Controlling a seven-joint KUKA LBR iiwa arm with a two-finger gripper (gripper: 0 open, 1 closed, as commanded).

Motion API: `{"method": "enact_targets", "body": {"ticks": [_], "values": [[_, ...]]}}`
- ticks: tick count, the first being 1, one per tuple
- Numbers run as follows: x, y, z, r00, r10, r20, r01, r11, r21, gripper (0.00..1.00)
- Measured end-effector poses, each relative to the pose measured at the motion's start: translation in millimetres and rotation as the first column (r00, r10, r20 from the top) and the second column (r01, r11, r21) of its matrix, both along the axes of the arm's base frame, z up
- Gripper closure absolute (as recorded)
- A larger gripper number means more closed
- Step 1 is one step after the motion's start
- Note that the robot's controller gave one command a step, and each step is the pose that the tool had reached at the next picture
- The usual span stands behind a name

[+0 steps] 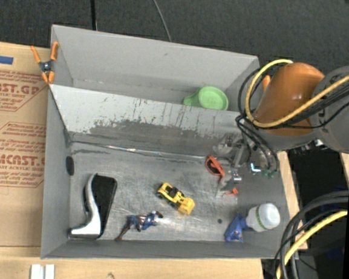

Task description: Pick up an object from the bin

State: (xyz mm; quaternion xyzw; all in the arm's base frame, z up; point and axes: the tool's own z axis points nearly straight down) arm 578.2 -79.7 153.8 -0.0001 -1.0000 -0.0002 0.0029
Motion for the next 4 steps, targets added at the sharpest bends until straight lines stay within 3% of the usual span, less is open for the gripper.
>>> {"method": "enact_targets", "body": {"ticks": [1,2,3,4], "values": [[1.9,0,5,1.0,0.001,0.008,-0.001,1.0,-0.001,0.0],[-23.0,72,-15,0.992,-0.13,0.006,0.13,0.992,0.001,0.0],[-29.6,85,-20,0.999,-0.052,0.007,0.052,0.999,0.001,0.0],[-39.9,92,-19,0.977,-0.213,0.006,0.213,0.977,0.0,0.0]]}}
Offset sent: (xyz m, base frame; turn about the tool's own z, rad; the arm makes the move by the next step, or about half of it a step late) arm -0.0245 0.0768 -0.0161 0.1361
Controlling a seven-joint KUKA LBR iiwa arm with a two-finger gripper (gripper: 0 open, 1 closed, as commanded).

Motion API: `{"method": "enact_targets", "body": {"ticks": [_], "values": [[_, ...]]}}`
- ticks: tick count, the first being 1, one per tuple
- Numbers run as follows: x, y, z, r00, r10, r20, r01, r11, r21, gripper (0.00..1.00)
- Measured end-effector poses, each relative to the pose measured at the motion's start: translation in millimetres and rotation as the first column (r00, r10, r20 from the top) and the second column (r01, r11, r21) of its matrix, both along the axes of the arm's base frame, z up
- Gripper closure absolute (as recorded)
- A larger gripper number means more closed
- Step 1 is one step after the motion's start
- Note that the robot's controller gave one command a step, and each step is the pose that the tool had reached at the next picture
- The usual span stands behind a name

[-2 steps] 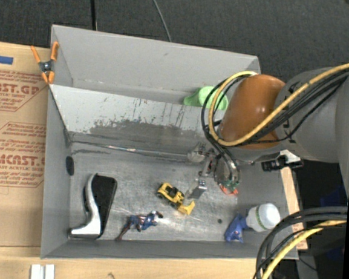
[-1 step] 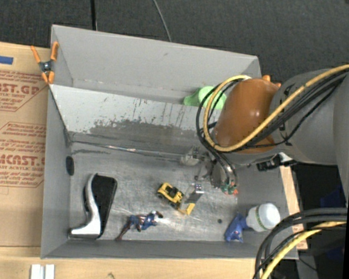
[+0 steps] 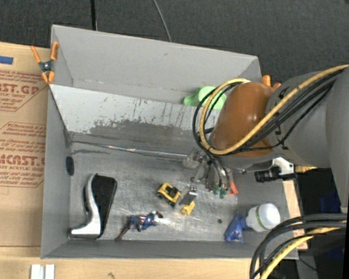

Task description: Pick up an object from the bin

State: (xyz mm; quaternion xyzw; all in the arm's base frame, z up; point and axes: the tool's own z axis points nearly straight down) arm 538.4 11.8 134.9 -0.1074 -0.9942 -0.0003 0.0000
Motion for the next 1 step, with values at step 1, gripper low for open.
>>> {"method": "enact_targets", "body": {"ticks": [1], "values": [[-8.9,8.0,-49.7,1.0,-0.014,0.005,0.014,1.0,-0.001,0.0]]}}
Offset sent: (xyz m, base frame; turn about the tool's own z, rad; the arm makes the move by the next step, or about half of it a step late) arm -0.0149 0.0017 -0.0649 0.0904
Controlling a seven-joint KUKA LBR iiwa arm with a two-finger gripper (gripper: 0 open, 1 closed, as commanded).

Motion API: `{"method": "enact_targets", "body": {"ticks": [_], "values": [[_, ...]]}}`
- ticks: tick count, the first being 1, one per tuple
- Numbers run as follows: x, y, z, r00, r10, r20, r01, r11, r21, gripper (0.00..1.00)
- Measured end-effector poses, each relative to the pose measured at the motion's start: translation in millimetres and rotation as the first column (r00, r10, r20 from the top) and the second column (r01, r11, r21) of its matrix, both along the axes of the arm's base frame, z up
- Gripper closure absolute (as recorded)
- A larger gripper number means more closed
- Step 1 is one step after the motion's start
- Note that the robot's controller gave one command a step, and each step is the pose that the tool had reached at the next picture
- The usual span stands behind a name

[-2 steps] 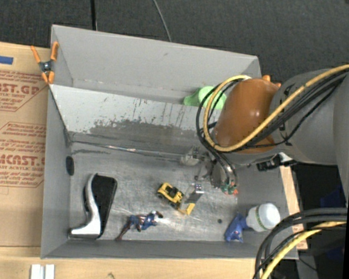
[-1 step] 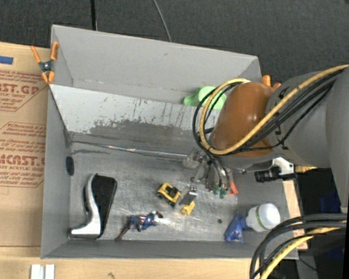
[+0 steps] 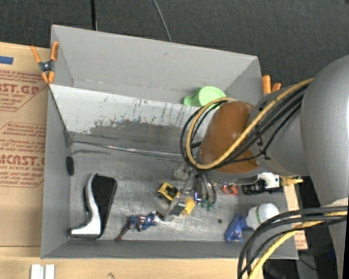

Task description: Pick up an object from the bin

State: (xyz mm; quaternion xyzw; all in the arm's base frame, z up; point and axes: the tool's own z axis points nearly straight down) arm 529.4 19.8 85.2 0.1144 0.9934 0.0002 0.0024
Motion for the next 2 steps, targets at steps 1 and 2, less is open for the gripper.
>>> {"method": "enact_targets", "body": {"ticks": [1,2], "values": [[-2.3,-2.2,-12.5,0.998,-0.064,-0.003,0.064,0.998,0.006,1.0],[-4.0,-2.8,-10.9,0.997,-0.073,-0.005,0.073,0.997,0.006,1.0]]}}
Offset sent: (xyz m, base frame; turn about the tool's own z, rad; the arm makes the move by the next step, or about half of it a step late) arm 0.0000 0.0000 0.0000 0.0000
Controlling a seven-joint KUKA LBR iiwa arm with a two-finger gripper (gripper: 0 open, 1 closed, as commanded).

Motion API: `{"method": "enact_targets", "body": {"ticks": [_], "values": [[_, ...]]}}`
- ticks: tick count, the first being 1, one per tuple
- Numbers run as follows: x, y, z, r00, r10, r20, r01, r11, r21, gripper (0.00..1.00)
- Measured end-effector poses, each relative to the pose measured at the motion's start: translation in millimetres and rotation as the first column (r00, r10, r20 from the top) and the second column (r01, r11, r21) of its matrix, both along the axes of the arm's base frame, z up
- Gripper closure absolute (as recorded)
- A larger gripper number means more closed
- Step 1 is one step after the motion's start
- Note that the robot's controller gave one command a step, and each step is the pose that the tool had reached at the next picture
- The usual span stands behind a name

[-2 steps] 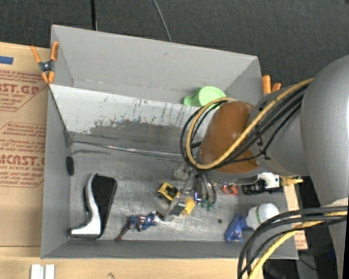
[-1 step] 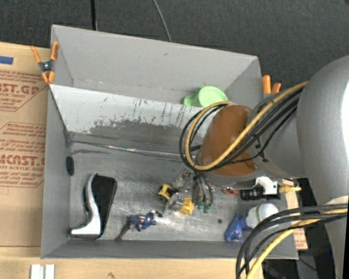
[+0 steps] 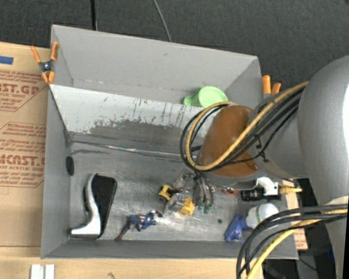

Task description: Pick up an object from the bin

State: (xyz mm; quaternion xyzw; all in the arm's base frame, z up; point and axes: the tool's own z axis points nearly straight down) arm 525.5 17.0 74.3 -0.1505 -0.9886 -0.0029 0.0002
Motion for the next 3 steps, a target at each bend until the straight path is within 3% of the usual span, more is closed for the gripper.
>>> {"method": "enact_targets", "body": {"ticks": [3], "values": [[-1.5,0,22,1.0,0.001,-0.003,-0.001,1.0,-0.005,1.0]]}}
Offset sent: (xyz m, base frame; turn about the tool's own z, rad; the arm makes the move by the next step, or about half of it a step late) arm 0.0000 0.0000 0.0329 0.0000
